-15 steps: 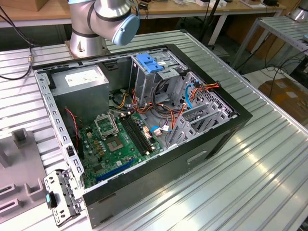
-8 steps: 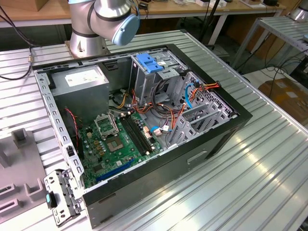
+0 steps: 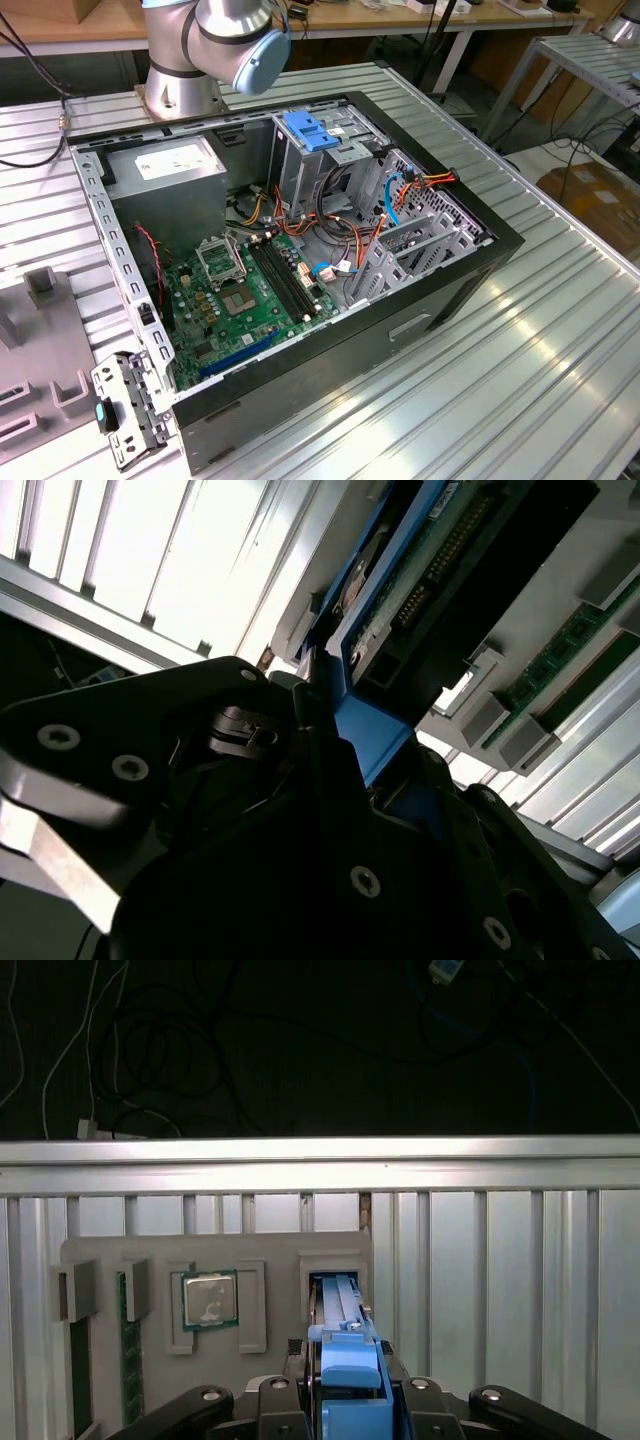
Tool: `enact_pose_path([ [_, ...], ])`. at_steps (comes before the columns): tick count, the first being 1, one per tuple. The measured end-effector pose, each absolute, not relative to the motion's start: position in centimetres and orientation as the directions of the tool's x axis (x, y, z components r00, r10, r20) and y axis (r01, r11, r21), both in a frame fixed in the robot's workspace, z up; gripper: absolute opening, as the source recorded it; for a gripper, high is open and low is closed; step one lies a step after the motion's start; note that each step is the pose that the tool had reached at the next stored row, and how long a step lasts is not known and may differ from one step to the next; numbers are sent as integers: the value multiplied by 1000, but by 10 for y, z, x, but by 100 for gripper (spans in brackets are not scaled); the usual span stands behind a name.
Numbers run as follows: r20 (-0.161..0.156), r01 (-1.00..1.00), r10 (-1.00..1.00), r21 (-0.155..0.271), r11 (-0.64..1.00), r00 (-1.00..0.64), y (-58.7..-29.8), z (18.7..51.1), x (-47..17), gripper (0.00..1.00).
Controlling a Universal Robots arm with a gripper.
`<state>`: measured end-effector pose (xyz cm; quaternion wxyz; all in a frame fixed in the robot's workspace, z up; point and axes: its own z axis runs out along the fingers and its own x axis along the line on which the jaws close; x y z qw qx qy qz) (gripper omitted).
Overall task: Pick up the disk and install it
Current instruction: 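Pick up the disk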
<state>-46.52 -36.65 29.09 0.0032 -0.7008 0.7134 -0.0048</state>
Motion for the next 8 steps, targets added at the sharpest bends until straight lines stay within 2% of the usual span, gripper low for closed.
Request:
enact_pose_path([
  [3, 2, -1000, -1000, -12, 18, -18, -366, 291, -465, 37],
  [8, 2, -1000, -1000, -11, 18, -18, -366, 323, -465, 37],
])
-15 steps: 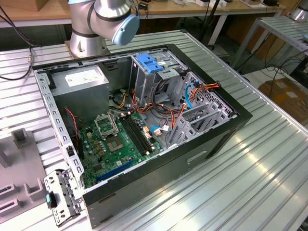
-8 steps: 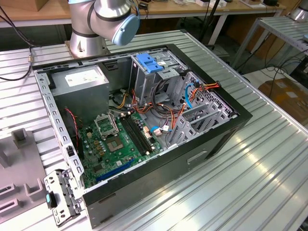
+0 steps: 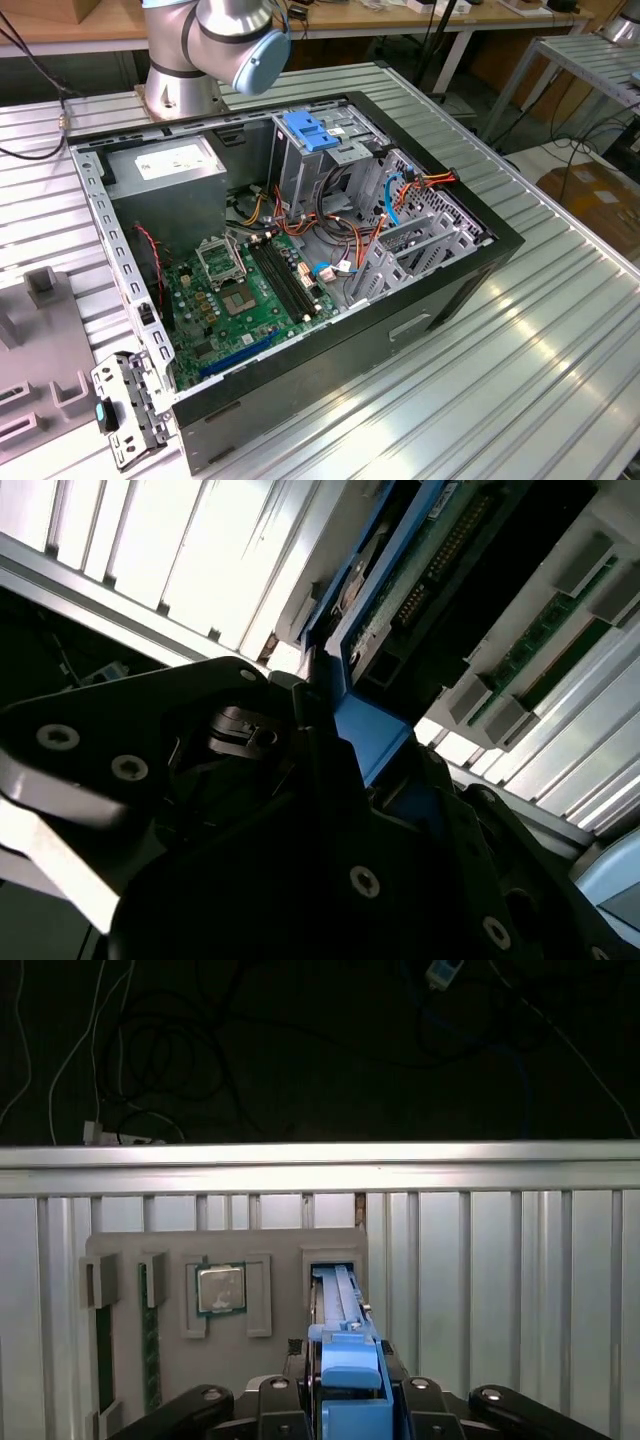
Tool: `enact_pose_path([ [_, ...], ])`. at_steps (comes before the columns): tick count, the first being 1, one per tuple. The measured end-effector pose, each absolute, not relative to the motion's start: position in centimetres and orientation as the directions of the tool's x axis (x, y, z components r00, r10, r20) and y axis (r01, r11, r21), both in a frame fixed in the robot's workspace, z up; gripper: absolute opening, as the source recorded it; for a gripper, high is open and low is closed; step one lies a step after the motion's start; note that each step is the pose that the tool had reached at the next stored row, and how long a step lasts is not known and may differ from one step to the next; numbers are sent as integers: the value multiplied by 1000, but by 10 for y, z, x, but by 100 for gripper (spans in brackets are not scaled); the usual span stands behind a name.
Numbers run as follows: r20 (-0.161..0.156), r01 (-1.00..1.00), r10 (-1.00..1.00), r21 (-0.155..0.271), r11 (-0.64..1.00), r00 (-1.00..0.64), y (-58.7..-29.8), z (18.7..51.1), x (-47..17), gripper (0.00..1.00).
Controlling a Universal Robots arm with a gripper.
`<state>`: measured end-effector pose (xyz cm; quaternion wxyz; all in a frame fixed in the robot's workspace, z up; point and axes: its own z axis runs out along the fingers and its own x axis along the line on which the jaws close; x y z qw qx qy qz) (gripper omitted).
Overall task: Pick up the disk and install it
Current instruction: 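Pick up the disk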
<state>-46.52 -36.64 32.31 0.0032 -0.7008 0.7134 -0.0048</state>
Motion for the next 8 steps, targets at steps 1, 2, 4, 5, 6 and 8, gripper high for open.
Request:
enact_pose_path([
  [1, 2, -1000, -1000, -11, 18, -18, -366, 328, -465, 37],
  [2, 2, -1000, -1000, -12, 18, -18, -366, 332, -465, 37],
  [4, 2, -1000, -1000, -11, 18, -18, -366, 341, -465, 37],
  [5, 2, -1000, -1000, -11, 18, -18, -366, 344, -465, 37],
  [6, 2, -1000, -1000, -11, 18, -18, -366, 347, -465, 37],
  [8, 2, -1000, -1000, -11, 18, -18, -366, 350, -465, 37],
])
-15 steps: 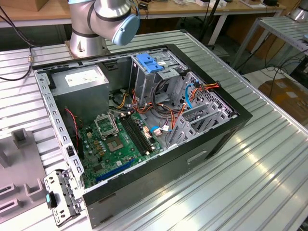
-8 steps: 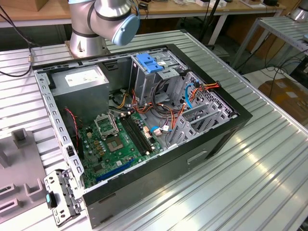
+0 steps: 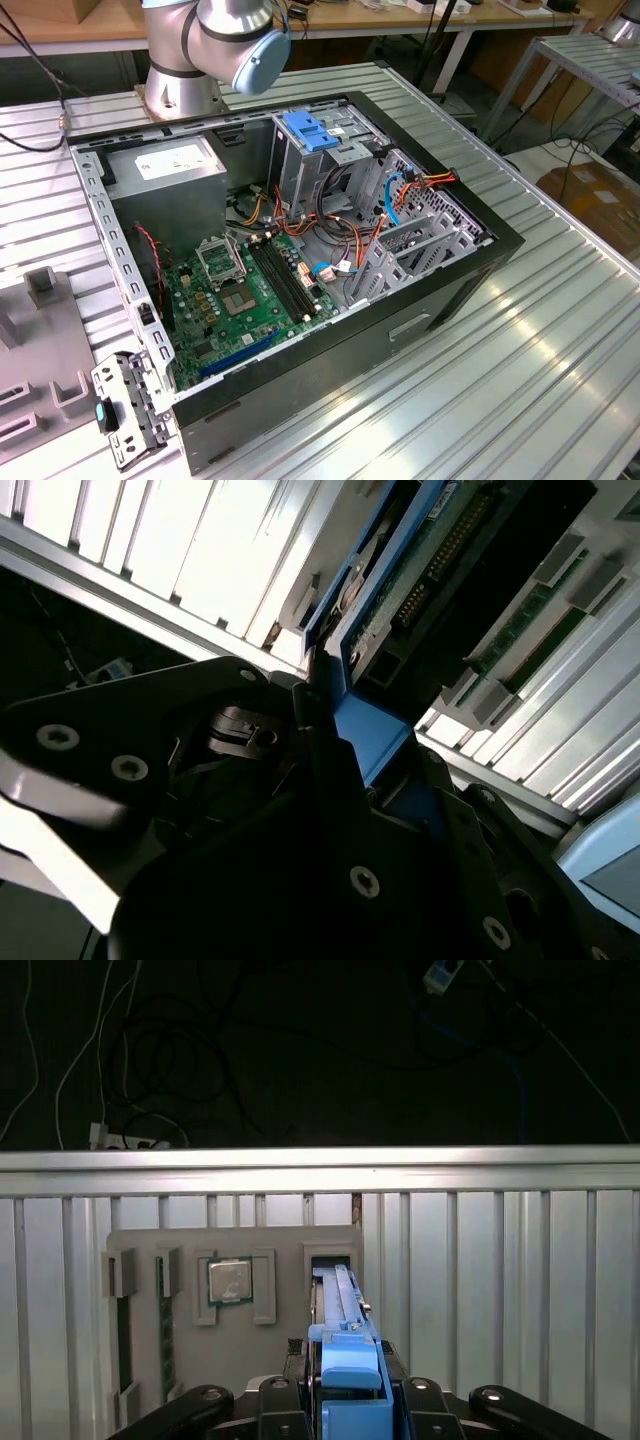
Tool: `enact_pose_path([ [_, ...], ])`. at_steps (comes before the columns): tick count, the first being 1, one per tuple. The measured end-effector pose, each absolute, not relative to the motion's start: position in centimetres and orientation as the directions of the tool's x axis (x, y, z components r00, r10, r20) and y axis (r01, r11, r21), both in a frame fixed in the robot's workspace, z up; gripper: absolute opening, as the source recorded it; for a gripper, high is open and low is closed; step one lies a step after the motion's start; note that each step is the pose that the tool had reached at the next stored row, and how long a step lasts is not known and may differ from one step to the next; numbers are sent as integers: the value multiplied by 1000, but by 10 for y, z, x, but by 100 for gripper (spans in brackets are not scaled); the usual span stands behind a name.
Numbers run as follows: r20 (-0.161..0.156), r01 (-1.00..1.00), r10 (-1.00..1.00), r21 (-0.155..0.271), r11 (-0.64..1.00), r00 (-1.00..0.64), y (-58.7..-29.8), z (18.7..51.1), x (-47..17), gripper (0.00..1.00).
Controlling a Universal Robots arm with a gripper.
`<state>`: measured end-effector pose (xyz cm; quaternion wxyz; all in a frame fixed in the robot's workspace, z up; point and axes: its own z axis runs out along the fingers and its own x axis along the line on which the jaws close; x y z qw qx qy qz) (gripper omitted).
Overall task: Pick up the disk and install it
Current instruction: 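Pick up the disk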
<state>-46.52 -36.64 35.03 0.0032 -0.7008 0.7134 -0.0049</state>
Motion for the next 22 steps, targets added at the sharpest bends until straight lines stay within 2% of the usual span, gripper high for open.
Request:
enact_pose_path([
  [22, 2, -1000, -1000, -11, 18, -18, -366, 361, -465, 37],
])
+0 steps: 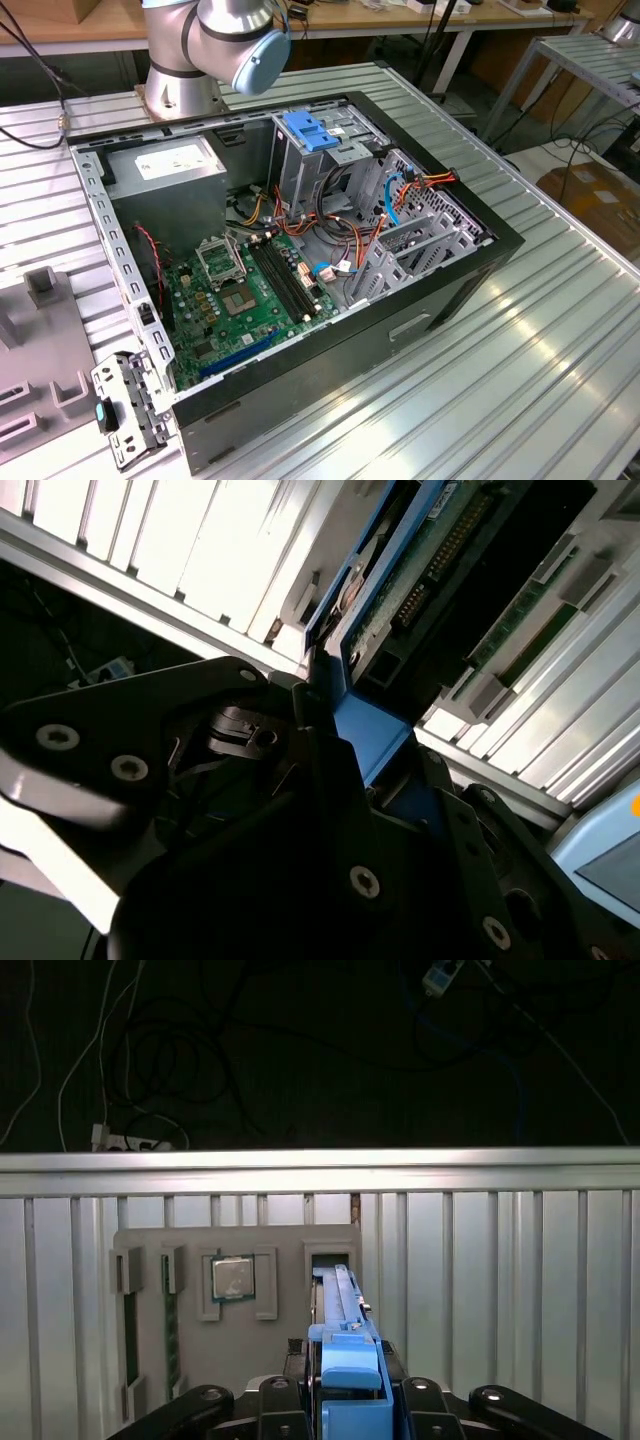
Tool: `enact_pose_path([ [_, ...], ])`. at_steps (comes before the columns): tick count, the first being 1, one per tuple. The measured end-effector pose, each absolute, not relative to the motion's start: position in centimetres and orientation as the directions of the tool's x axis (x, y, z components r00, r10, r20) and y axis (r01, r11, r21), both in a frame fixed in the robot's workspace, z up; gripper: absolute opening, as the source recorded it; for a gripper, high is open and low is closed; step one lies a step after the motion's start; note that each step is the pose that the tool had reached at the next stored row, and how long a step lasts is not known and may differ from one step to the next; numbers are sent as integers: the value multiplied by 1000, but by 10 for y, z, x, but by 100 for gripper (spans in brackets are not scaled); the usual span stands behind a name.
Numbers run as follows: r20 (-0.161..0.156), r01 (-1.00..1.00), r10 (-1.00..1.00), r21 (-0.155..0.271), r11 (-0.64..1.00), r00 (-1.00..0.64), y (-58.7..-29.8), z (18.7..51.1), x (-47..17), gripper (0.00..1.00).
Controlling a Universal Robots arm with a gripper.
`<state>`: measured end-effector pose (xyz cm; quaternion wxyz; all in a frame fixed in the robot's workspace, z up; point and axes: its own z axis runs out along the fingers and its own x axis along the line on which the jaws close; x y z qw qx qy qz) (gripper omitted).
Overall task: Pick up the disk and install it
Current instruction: 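Pick up the disk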
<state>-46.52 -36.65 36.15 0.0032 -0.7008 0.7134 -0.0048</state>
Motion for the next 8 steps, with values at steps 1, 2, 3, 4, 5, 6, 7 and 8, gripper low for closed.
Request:
enact_pose_path([
  [1, 2, -1000, -1000, -11, 18, -18, -366, 366, -465, 37],
  [2, 2, -1000, -1000, -11, 18, -18, -366, 368, -465, 37],
  [3, 2, -1000, -1000, -11, 18, -18, -366, 369, -465, 37],
  [4, 2, -1000, -1000, -11, 18, -18, -366, 371, -465, 37],
  [5, 2, -1000, -1000, -11, 18, -18, -366, 374, -465, 37],
  [6, 2, -1000, -1000, -11, 18, -18, -366, 376, -465, 37],
  [7, 2, -1000, -1000, -11, 18, -18, -366, 379, -465, 37],
  [8, 2, -1000, -1000, -12, 18, -18, -366, 380, -465, 37],
])
